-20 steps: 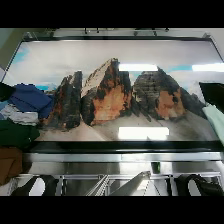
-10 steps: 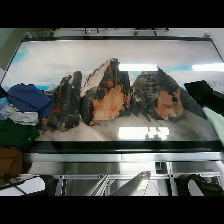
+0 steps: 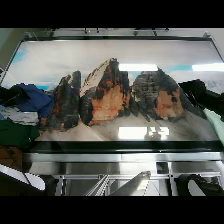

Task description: Fold the shirts.

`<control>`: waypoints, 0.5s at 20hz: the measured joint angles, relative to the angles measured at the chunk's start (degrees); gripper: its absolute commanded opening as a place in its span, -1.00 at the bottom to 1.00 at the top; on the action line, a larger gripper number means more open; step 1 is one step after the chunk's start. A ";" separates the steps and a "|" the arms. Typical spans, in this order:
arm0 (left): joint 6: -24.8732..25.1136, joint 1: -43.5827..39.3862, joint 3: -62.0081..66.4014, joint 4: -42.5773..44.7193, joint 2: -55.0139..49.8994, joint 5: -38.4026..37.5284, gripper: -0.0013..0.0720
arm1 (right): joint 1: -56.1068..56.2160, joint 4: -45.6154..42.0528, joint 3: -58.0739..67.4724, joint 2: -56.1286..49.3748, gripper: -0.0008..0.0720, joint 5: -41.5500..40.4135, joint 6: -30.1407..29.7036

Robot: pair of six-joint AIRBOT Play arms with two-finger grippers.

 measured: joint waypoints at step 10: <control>0.04 -12.20 12.94 -2.60 -8.79 1.95 -0.91 | 0.00 2.47 0.00 -0.13 0.16 1.22 -0.20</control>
